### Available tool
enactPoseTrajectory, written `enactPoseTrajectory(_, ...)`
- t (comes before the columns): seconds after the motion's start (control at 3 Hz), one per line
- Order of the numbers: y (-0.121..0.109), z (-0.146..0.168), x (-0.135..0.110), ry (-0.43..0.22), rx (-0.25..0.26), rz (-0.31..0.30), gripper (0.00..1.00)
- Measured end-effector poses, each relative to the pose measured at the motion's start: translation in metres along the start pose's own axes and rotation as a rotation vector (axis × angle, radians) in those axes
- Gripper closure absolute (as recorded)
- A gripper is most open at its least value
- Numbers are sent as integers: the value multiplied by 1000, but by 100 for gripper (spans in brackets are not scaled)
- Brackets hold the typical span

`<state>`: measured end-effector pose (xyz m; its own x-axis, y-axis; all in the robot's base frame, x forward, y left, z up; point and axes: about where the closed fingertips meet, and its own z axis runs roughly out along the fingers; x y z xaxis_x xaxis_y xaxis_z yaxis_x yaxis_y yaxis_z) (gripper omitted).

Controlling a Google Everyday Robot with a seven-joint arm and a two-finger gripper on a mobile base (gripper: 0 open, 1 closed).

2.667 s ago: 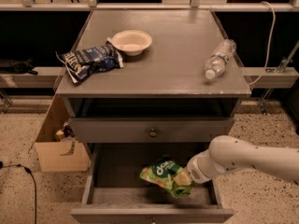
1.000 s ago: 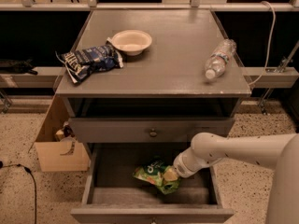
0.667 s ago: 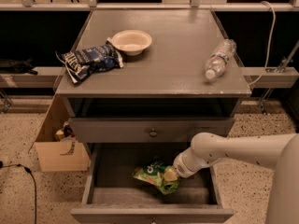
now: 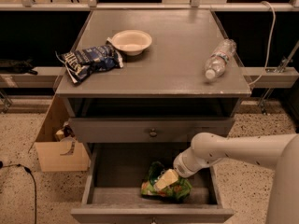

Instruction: Place green rice chip bag into middle drawer

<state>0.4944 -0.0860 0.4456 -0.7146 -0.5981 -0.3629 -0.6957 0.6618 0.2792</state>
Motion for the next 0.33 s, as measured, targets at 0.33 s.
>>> enactPoseTrajectory(0.33, 0, 0, 0, 0, 0, 0, 0)
